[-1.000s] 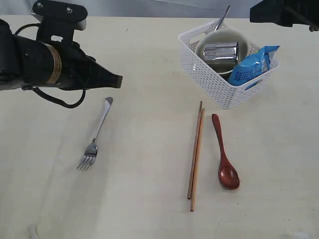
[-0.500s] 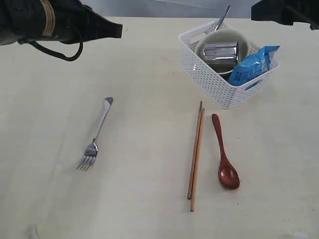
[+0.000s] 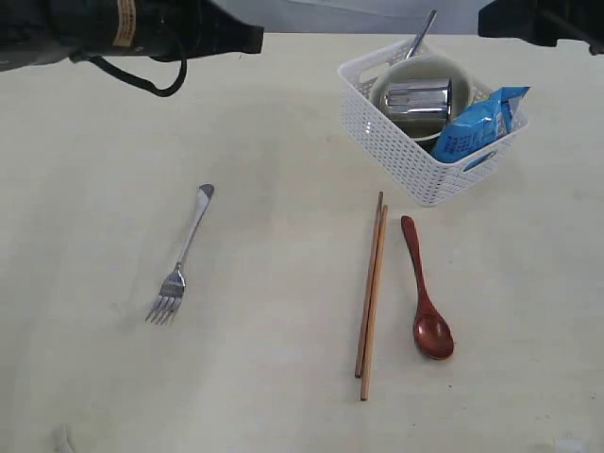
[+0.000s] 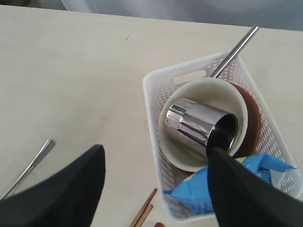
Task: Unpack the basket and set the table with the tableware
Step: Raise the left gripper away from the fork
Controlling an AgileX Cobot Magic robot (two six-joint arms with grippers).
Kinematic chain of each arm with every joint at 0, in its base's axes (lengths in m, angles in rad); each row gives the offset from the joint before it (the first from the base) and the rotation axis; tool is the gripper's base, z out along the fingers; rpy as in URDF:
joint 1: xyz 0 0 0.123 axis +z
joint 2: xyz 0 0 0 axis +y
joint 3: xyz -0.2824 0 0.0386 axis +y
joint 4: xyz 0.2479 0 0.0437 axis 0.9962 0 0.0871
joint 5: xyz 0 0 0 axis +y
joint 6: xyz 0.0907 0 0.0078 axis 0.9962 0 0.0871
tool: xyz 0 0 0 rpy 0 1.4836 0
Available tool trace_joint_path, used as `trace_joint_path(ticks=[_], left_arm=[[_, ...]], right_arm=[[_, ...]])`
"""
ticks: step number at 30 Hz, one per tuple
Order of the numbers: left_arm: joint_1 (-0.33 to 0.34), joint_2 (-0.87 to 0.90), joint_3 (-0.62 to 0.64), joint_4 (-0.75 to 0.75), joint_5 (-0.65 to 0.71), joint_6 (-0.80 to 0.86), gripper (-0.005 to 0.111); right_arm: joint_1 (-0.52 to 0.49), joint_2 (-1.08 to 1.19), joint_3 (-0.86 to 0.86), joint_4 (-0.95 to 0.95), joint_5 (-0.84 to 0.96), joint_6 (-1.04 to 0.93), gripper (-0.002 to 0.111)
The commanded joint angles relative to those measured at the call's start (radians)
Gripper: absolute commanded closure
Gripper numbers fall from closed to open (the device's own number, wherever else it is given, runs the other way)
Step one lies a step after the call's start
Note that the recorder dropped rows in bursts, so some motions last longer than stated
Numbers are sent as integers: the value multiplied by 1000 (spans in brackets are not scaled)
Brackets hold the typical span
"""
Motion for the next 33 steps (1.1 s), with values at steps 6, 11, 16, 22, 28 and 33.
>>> trace_joint_path(ticks=[6,11,16,22,28,33], left_arm=[[2,200,-244,3,32,39,107],[2,293,-364,3,36,159,107],[2,409,-586,-6,286,276,107],[28,508,-804,-470,605,802,107],[116,538,-868,-917,741,1137,107],[154,540,-868,-922,821,1137,107]], right_arm=[[-7,-4,3,-175,-59,12,48],[-7,-4,3,-202,-151,14,48],[-7,-4,3,-202,-180,14,48],[-7,-4,3,-200,-198,17,48],[-7,34,3,-188,-346,76,48],[-7,209,-83,-183,-481,82,48]])
